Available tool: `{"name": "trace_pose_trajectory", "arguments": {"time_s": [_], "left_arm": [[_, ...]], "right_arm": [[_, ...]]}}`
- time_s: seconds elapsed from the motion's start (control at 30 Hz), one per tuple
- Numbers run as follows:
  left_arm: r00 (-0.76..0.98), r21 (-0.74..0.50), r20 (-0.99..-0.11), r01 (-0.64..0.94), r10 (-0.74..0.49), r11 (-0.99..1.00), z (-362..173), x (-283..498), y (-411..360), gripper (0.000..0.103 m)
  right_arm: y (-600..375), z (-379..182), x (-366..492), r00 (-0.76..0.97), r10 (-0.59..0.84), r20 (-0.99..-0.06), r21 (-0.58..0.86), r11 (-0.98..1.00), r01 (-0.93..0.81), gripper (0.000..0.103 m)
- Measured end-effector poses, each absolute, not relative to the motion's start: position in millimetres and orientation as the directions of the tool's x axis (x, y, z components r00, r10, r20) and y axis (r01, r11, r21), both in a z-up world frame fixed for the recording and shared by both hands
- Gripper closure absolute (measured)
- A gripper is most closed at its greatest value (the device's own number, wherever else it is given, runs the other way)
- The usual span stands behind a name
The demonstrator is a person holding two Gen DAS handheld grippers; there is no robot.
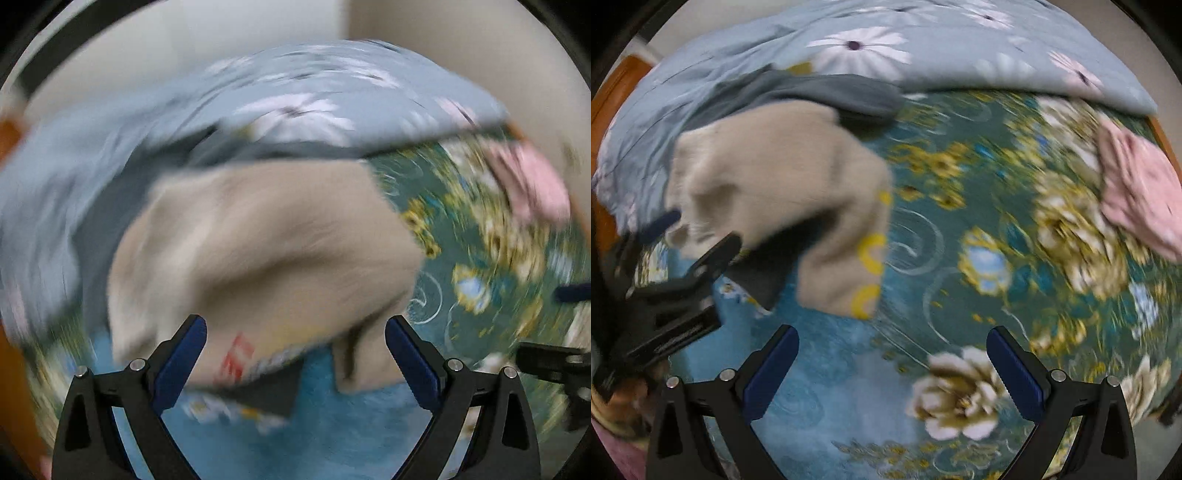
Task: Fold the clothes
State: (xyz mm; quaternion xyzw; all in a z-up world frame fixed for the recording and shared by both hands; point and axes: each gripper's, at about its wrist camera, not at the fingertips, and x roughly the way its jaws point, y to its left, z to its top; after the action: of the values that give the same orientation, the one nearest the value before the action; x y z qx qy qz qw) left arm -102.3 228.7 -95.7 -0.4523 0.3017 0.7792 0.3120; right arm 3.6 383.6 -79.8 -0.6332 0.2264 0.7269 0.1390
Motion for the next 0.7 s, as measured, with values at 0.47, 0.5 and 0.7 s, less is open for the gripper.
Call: {"name": "trace_pose_trajectory", "arguments": {"time_s": [0.47,0.5,0.7], "left_arm": [[-0.606,0.511,-0.783,-0.754,0.138,-0.413,-88.3,-105.0,292.6,0.089],[-0.608,0.492,-0.782,-0.739,0.14,-0.461,-77.7,-112.2,287.0,0.09],[-0.565,0.132,-0.805,-0.469,0.181,-0.873,-4.9,-156.6,171.0,0.092]], "right_arm": [[415.3,-56.3,72.1,-0.175,-0.051,-0.983,0.146,-0.797,-0.585,0.0],[415.2,-55.0,73.9,-0.18,-0.053,-0.982,0.151,-0.794,-0.588,0.0],[406.8,-45.2,79.6,-0.227,-0.066,-0.972,0.189,-0.794,-0.578,0.0]]}}
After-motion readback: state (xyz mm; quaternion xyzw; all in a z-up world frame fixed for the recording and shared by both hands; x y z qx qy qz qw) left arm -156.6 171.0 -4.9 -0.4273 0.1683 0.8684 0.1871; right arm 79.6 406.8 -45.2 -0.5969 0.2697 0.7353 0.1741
